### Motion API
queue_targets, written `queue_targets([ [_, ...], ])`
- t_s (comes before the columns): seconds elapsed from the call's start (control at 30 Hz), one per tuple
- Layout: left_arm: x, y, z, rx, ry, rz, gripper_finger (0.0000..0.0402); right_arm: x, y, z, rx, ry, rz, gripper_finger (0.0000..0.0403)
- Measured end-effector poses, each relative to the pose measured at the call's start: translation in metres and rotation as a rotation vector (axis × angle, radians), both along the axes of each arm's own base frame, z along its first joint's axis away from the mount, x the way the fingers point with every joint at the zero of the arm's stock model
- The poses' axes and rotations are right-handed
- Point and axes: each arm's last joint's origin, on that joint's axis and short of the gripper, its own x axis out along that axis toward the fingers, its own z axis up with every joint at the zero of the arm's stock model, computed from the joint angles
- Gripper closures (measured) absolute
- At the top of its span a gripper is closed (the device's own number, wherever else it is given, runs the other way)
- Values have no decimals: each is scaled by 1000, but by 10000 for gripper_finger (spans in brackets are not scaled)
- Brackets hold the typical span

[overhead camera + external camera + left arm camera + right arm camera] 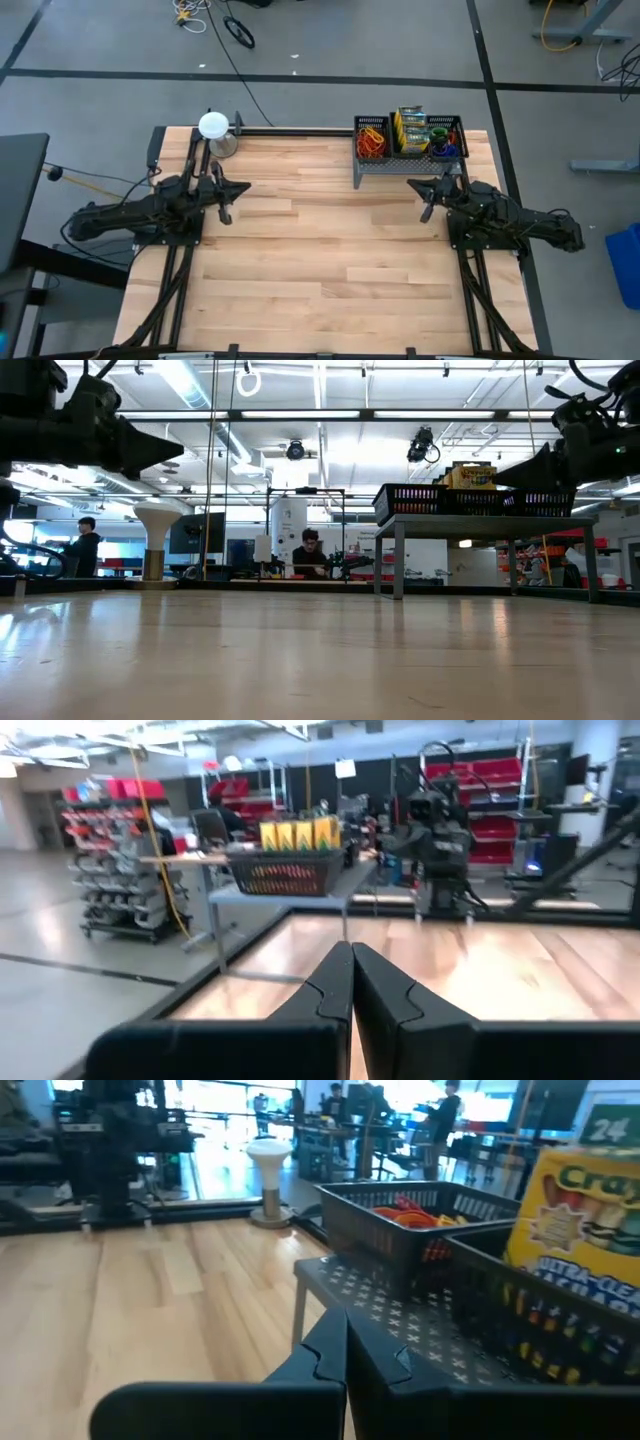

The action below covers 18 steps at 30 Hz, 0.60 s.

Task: Pick & Place Office Desk Supplies
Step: Return to Home Position

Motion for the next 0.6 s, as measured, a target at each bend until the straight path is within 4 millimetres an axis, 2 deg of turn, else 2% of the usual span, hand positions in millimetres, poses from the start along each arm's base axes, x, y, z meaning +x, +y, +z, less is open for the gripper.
queue_targets([
  [0.33, -3, -2, -10, -77, 73, -52, 394, -3, -5, 0, 18, -19, -225, 395],
  [0.6, 0, -4, -14, -133, 113, -131, 394, -3, -5, 0, 42, -35, -219, 373],
])
